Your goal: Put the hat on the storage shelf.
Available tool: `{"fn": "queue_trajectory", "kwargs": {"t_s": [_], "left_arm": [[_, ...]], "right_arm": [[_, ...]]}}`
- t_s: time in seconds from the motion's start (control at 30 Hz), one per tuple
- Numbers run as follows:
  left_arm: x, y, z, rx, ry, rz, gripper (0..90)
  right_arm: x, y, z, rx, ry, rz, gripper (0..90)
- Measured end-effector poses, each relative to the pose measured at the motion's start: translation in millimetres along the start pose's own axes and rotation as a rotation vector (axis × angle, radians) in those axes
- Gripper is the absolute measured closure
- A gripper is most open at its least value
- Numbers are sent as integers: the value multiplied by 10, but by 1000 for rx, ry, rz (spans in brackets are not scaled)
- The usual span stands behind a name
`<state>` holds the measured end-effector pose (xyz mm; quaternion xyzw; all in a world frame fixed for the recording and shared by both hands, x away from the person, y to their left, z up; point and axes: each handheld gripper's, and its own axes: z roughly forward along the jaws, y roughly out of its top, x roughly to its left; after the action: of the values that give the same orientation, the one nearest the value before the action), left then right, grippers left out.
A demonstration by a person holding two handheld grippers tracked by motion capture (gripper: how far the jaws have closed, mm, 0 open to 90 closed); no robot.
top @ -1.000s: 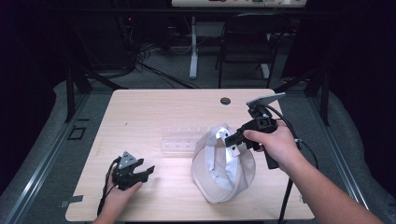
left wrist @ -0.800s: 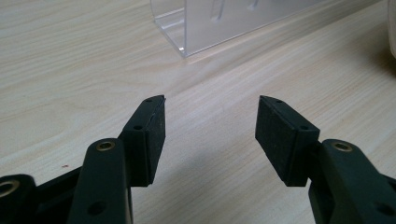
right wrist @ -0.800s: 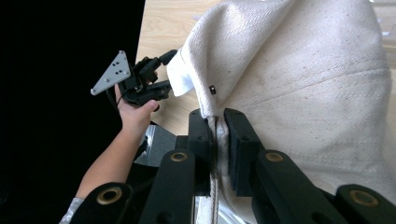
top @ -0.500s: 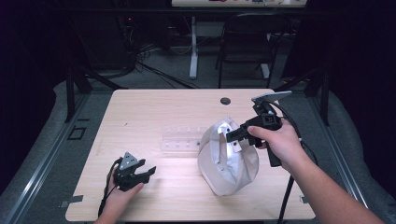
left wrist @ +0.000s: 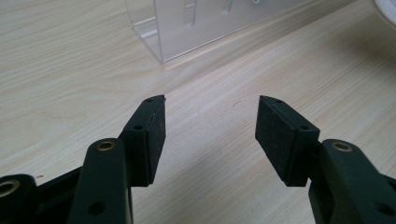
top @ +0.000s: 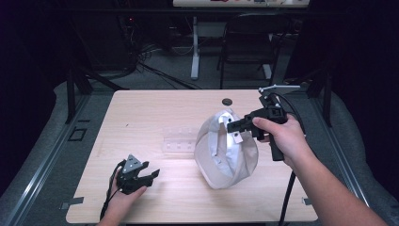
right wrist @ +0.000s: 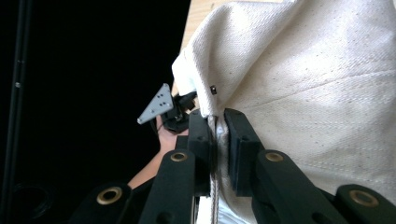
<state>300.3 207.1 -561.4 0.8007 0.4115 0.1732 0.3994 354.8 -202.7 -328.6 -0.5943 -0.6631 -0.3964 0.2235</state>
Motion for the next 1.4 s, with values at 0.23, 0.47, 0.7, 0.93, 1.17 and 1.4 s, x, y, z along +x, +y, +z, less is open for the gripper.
{"fn": "queue_trajectory", "kwargs": {"t_s": [0.23, 0.47, 0.7, 0.93, 1.17, 1.4], "left_arm": [[-73, 36, -23, -24, -9, 16, 435], [-189, 130, -90, -72, -28, 41, 435], [-337, 265, -146, -127, -48, 82, 435], [-474, 391, -113, -127, -121, 98, 451], [-582, 537, -73, -146, -152, 119, 462], [-766, 756, -38, -194, -152, 166, 455]], "right_arm": [[73, 70, -84, -40, 26, -4, 819], [86, 146, -125, -69, 44, 6, 819], [79, 211, -121, -86, 55, 26, 820], [97, 295, -119, -116, 64, 32, 820], [134, 372, -96, -134, 59, 37, 820], [185, 453, -71, -156, 58, 43, 819]]}}
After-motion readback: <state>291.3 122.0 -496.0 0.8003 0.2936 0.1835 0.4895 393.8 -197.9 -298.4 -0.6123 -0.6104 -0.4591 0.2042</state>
